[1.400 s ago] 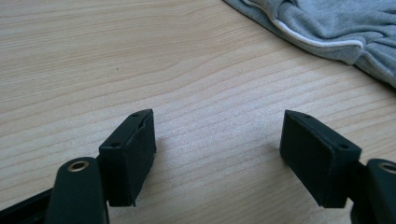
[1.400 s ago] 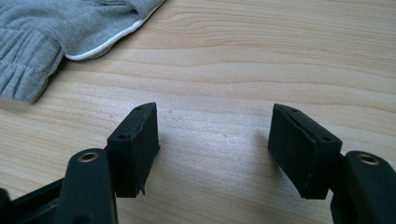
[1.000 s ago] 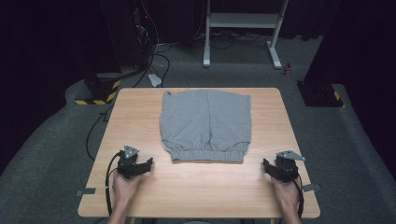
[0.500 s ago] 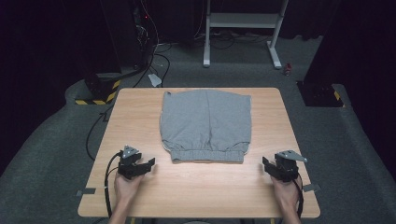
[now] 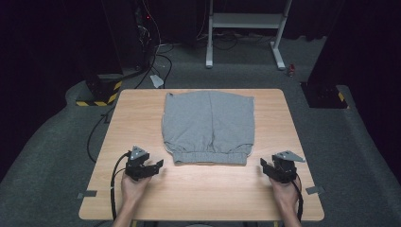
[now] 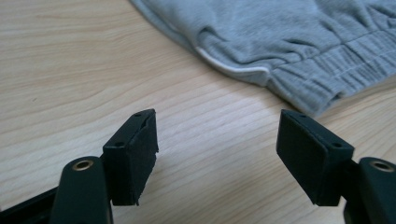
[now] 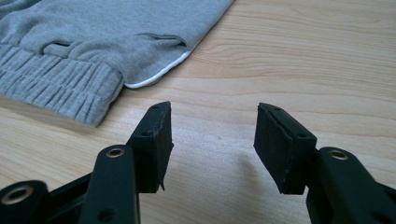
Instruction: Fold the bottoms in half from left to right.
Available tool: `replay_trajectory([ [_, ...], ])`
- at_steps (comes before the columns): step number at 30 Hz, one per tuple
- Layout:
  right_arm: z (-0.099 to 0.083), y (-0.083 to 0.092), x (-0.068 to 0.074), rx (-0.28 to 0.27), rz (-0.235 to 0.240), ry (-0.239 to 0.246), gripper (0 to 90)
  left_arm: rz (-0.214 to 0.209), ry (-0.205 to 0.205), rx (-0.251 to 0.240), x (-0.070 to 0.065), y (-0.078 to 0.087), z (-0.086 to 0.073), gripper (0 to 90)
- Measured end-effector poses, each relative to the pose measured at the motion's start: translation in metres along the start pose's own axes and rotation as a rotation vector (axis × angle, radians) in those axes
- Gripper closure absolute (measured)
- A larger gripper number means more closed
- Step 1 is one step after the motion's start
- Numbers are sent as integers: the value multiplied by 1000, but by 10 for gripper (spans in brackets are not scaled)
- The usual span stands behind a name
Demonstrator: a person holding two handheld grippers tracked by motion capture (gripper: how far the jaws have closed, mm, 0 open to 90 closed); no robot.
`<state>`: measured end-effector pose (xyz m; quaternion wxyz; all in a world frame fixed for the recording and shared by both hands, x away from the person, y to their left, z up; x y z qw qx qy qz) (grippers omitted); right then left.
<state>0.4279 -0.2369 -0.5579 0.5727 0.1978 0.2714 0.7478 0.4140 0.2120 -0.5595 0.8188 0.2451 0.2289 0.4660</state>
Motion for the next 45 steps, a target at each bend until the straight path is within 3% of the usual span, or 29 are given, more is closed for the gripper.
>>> replay_trajectory([
  [12, 10, -2, 12, -1, 36, 13, 481, -50, -26, 4, -21, -14, 7, 314],
  [23, 22, -7, 33, -5, 83, 42, 505, -87, -81, 14, -41, -29, 27, 333],
  [27, 27, -9, 41, -8, 103, 46, 508, -107, -72, 11, -47, -36, 31, 351],
  [34, 28, -19, 55, 1, 128, 47, 508, -110, -97, 27, -56, -48, 40, 362],
  [37, 29, -22, 60, 4, 134, 52, 509, -111, -79, 28, -57, -53, 42, 364],
  [45, 39, -32, 74, 1, 135, 75, 517, -89, -96, 43, -60, -66, 47, 348],
])
Point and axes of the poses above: each handheld gripper's, and its own axes: y roughly backward along the jaws, z roughly out of its top, x roughly to its left, the point moved 7 cm from there along -y, roughly forward along the jaws, and after that the axes turned 4 degrees about -z, right-handed, at the moved point
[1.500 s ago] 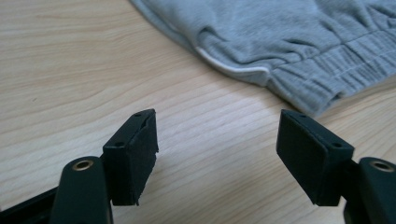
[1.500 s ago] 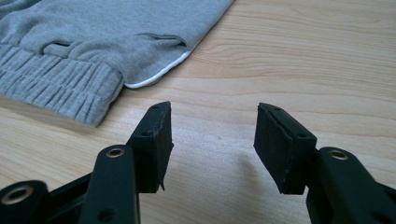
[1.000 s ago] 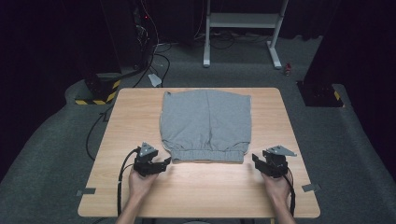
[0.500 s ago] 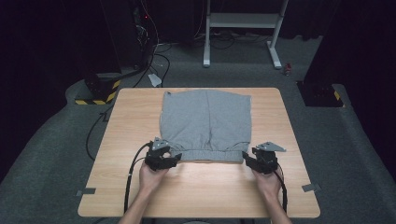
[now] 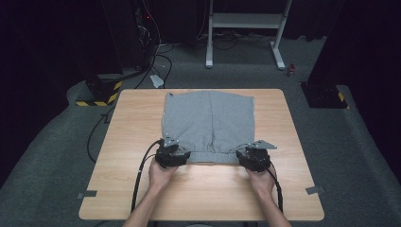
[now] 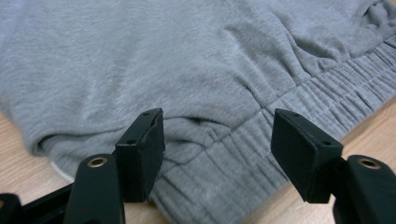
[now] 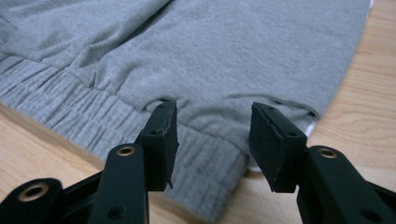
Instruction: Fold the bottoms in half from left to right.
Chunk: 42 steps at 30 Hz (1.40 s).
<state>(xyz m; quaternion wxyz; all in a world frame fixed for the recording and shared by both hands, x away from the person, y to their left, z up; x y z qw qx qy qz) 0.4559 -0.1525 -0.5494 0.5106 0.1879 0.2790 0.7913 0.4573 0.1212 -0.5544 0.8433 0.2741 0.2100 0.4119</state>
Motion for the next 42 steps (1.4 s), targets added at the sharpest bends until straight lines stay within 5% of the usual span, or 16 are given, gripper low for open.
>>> replay_trajectory([
  [8, -1, -11, 5, 8, -4, -1, 495, 11, -9, 38, 0, -10, -4, 340],
  [17, -5, -20, 9, 38, -31, 69, 478, 3, 0, 44, 2, -14, -7, 319],
  [23, -7, -20, 7, 42, -10, 68, 478, 14, -21, 4, 2, -13, -11, 315],
  [42, -23, -4, 12, 40, 24, 55, 479, 13, -42, 5, -14, -1, -24, 315],
])
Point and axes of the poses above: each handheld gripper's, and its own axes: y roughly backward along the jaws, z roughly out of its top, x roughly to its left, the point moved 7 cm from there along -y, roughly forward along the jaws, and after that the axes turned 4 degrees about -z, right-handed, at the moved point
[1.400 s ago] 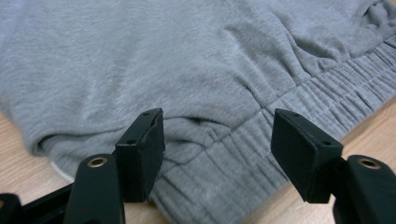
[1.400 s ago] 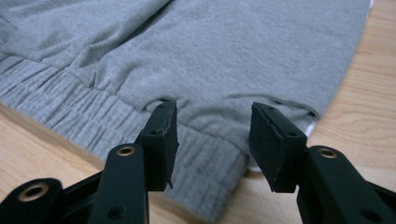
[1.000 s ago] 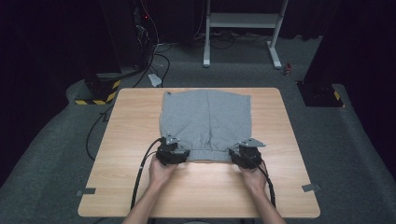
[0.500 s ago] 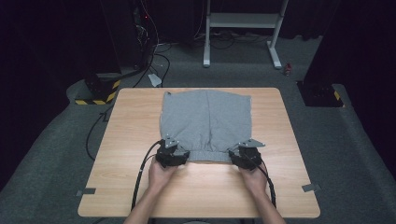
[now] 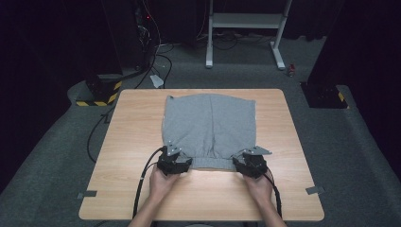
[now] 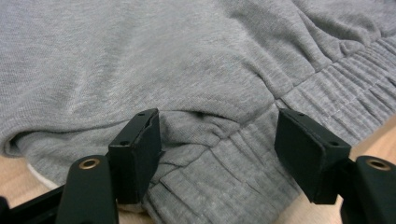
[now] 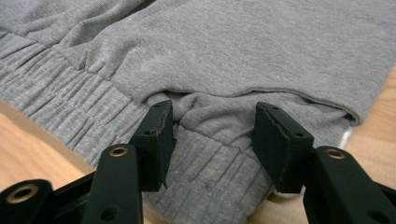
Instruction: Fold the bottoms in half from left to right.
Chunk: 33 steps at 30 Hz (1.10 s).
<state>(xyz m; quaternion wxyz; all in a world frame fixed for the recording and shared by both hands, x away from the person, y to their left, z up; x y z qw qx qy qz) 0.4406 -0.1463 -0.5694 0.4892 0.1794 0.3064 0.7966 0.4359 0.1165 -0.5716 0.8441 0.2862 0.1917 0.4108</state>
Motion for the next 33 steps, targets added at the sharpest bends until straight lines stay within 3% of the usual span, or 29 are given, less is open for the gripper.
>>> replay_trajectory([
  [14, -18, 21, 12, -2, -2, 0, 479, -17, -9, -1, -21, 19, -18, 315],
  [33, -39, 43, 25, 2, 25, 21, 480, -52, -38, 1, -35, 32, -31, 318],
])
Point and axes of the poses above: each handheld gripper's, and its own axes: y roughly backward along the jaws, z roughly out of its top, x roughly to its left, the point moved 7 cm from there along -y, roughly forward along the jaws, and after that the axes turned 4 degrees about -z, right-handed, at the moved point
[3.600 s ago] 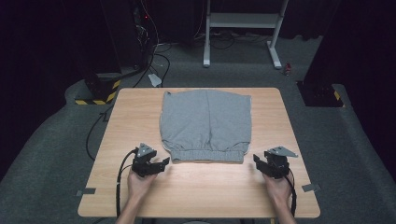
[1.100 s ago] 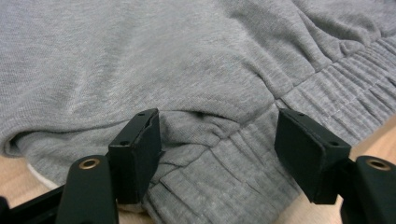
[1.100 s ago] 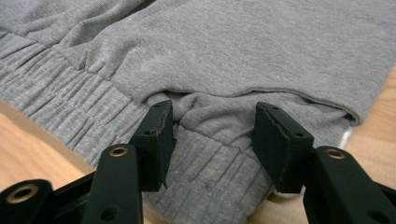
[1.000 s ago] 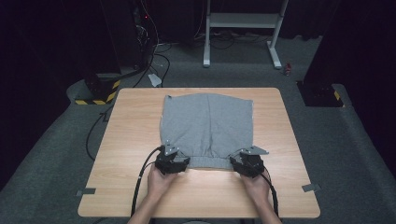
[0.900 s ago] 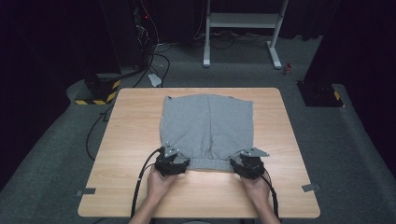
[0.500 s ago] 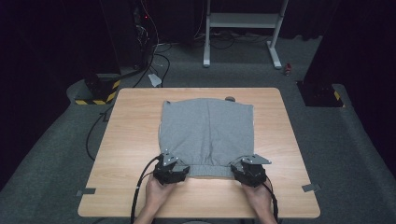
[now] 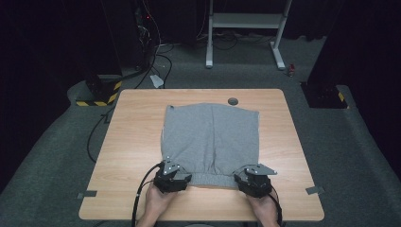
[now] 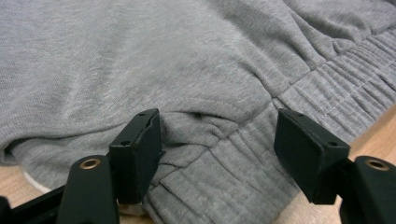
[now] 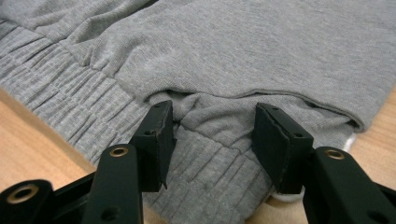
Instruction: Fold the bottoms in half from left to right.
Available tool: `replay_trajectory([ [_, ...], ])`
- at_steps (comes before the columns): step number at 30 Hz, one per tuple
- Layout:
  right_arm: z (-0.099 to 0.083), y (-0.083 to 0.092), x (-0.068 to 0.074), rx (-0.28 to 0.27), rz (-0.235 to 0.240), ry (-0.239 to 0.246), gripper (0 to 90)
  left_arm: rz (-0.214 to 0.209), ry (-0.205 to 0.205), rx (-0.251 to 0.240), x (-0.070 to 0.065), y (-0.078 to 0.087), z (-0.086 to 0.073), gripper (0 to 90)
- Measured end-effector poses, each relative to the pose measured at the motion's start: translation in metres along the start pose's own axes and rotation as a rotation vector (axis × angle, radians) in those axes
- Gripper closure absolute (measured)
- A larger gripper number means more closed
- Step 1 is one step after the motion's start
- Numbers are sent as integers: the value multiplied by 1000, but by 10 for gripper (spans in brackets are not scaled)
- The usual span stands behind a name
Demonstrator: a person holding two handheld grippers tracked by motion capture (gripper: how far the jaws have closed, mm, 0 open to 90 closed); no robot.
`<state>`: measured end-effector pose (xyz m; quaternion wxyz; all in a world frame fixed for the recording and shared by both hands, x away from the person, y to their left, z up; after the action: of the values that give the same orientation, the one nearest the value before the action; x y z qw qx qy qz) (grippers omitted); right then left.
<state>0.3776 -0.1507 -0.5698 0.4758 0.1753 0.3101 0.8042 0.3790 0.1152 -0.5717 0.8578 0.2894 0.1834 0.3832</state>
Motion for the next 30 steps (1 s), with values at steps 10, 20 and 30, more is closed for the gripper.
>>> replay_trajectory([
  [10, -10, 12, 7, 16, 15, 7, 479, -18, -4, 0, -10, 7, -7, 320],
  [20, -18, 25, 11, 47, 37, 15, 481, -59, -15, 4, -23, 16, -16, 319],
  [30, 4, 30, 17, 16, 45, 38, 503, -108, 59, -48, -16, 30, -1, 316],
])
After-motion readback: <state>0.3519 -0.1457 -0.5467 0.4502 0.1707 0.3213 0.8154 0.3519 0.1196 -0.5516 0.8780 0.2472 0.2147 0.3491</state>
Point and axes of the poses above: each handheld gripper's, and its own axes: y roughly backward along the jaws, z roughly out of its top, x roughly to its left, the point moved 7 cm from there along -y, roughly forward along the jaws, and after that the axes turned 4 degrees about -z, right-handed, at the moved point
